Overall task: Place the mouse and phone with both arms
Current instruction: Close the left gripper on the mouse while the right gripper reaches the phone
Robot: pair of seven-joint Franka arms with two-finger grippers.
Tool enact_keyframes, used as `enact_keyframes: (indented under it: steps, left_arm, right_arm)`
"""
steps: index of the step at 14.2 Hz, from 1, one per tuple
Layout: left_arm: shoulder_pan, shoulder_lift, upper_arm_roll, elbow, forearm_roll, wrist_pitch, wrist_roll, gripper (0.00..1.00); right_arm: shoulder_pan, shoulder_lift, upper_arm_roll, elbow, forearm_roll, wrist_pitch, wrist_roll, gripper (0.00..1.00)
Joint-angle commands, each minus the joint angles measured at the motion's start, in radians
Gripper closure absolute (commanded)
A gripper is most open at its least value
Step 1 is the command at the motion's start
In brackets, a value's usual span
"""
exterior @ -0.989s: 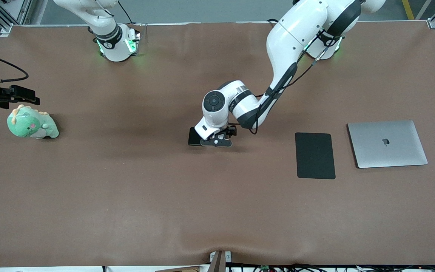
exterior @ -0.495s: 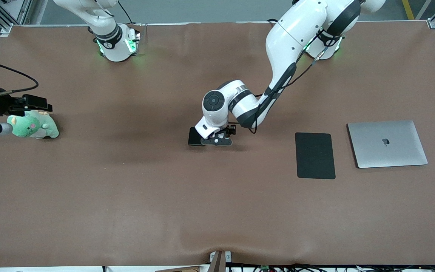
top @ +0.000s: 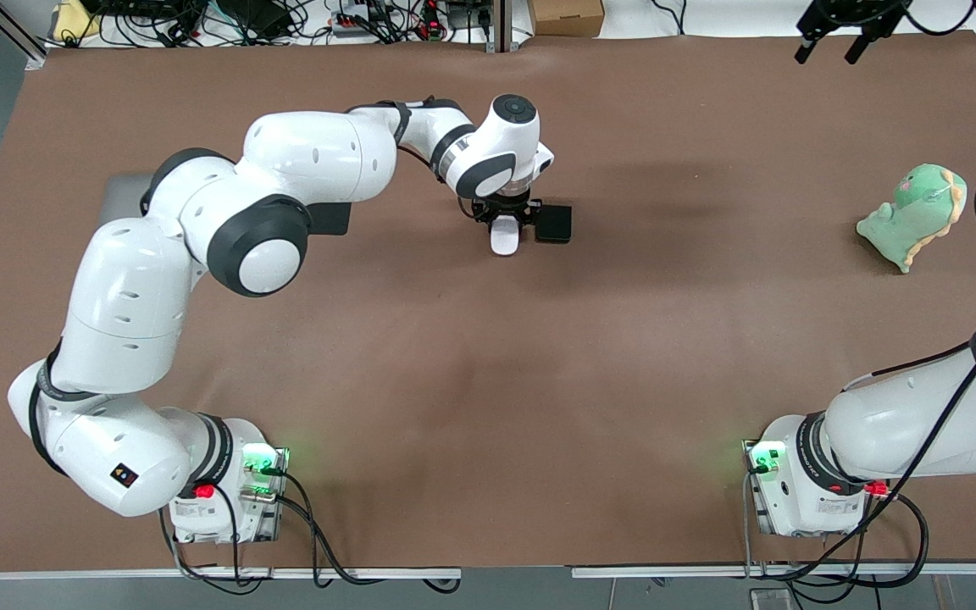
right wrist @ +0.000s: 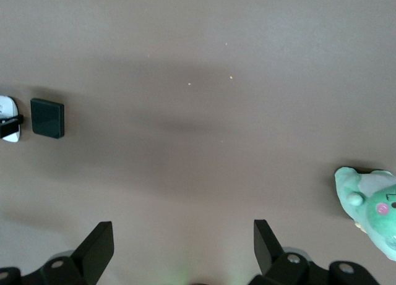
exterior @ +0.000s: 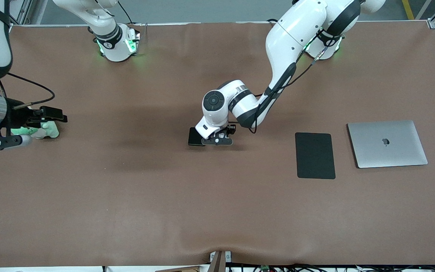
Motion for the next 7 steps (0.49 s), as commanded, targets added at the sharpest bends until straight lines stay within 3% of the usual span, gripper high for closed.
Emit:
enact_keyframes:
  steps: [1, 7]
  left_arm:
    - [0.006, -0.083, 0.006, -0.009, 0.032, -0.042, -0.040, 1.00]
    - [0.104, -0.256, -0.005, -0.008, 0.013, -0.122, -0.037, 1.00]
  right_arm:
    - [0.040, 0.019, -0.002, 0.012, 0.016, 0.012, 0.082, 0.00]
    - [0.120, 0.045, -0.002, 0.010, 0.044, 0.075, 0.223, 0.00]
